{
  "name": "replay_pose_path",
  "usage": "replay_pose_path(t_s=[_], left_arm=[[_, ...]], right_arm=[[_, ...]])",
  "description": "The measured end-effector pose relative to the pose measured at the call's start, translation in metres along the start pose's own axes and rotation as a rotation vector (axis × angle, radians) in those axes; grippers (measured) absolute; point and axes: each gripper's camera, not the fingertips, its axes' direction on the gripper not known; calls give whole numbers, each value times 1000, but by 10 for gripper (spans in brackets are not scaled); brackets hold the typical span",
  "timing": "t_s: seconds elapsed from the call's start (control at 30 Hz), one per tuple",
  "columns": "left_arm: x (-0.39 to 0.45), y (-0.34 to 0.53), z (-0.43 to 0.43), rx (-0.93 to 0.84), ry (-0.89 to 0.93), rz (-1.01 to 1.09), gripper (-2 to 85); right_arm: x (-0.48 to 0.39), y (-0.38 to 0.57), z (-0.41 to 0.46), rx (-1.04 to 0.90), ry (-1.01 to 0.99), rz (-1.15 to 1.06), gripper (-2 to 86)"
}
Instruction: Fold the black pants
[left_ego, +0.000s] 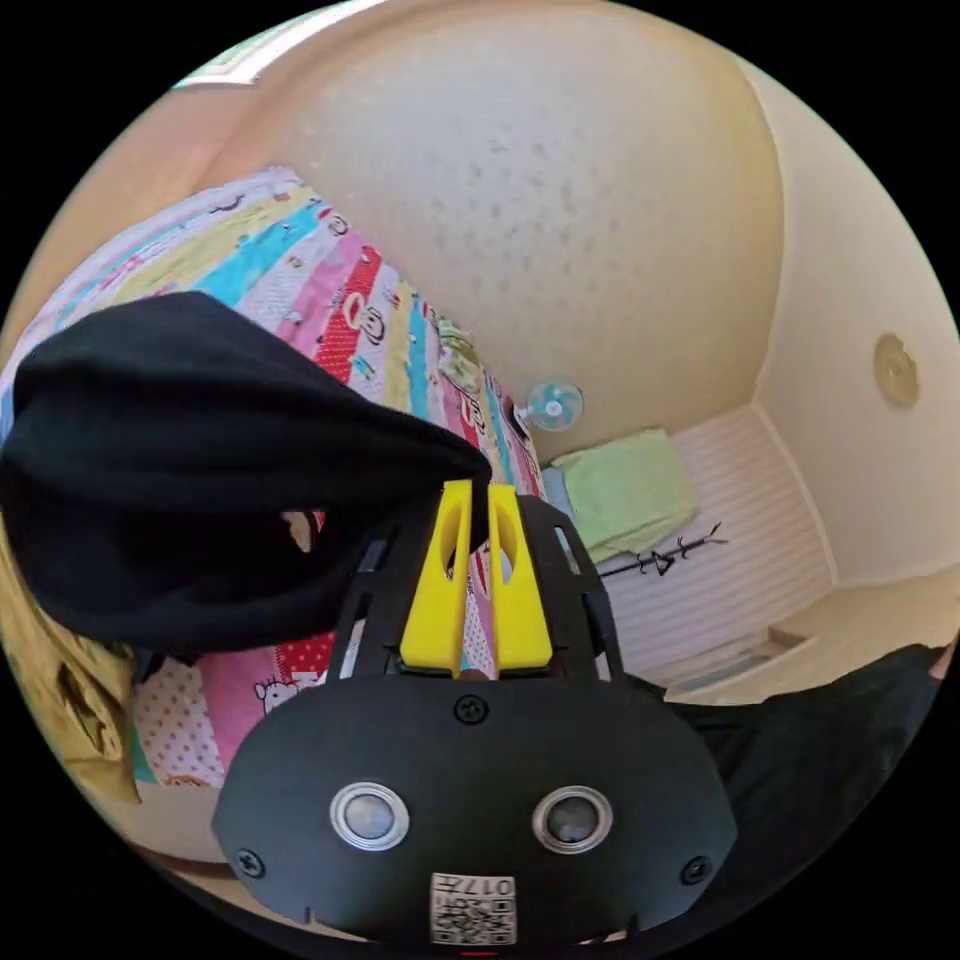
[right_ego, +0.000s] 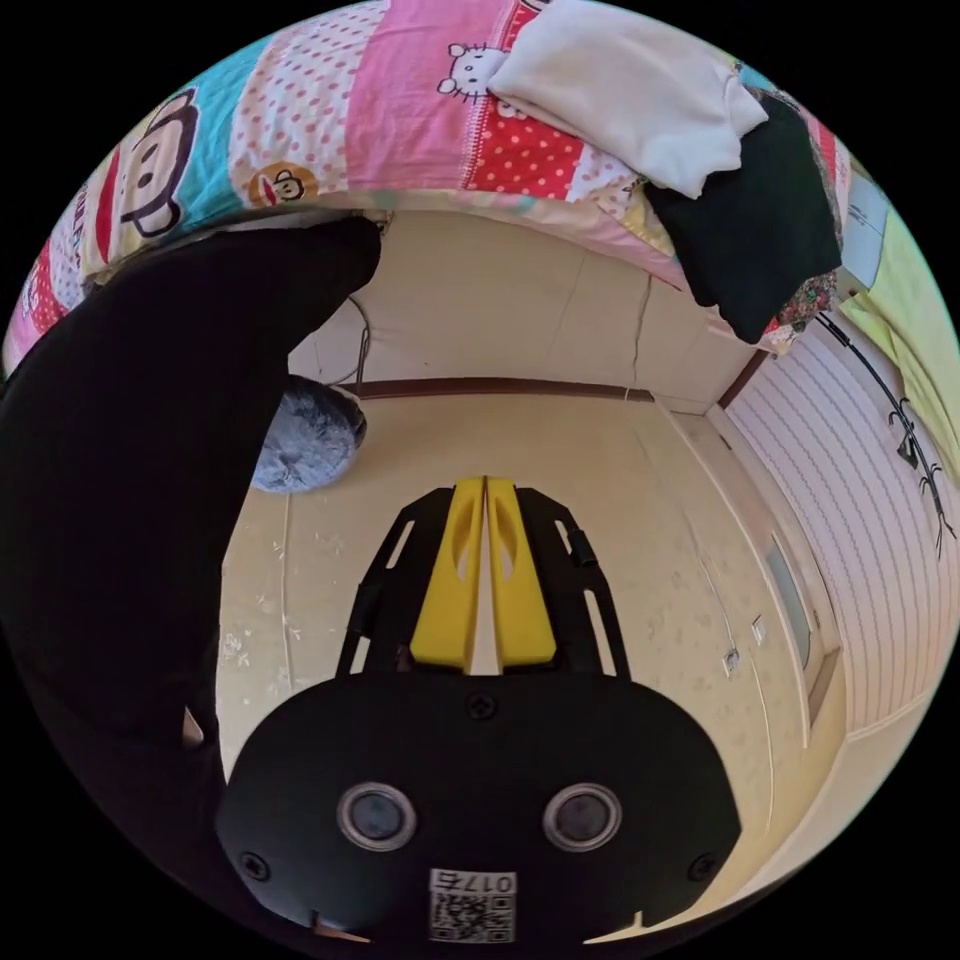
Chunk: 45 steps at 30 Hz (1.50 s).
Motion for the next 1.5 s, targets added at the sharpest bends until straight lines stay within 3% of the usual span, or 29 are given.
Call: replay_pose_path(t_s=[0.13,0.2,0.3,0.37,0.47,0.6,0.7,0.77,0.93,1.03,1.23,1.37,1.5], left_arm=[[99,6,118,-234,243,247,40],[139,40,204,-478,361,326,47],[131,98,284,-766,229,296,54],[96,122,298,-812,120,241,56],[-8,140,291,-767,45,-126,62],[-156,179,247,-505,-15,-626,69],[-219,204,216,-327,-233,-801,74],[-247,214,209,-227,-277,-846,78],[-301,224,226,-62,-357,-859,87],[-329,224,254,0,-220,-862,101],[-363,219,291,-73,-256,-906,89],[-377,219,289,-40,90,-847,39],[-313,183,266,-65,261,-490,31]], right_arm=[[9,-3,-2,57,-13,-16,4],[10,-3,3,65,-1,-31,4],[13,-2,18,61,-7,-36,4],[14,3,29,70,-36,-30,5],[15,15,51,71,-83,-15,5],[17,36,68,137,-233,32,5],[10,54,58,251,-344,-15,5],[2,61,51,259,-321,-23,5],[-34,86,39,260,-114,-103,6],[-48,101,44,260,-72,-123,5],[-61,130,73,246,-26,-143,6],[-52,149,84,344,-102,-122,8],[-37,172,73,577,-326,-138,11]])
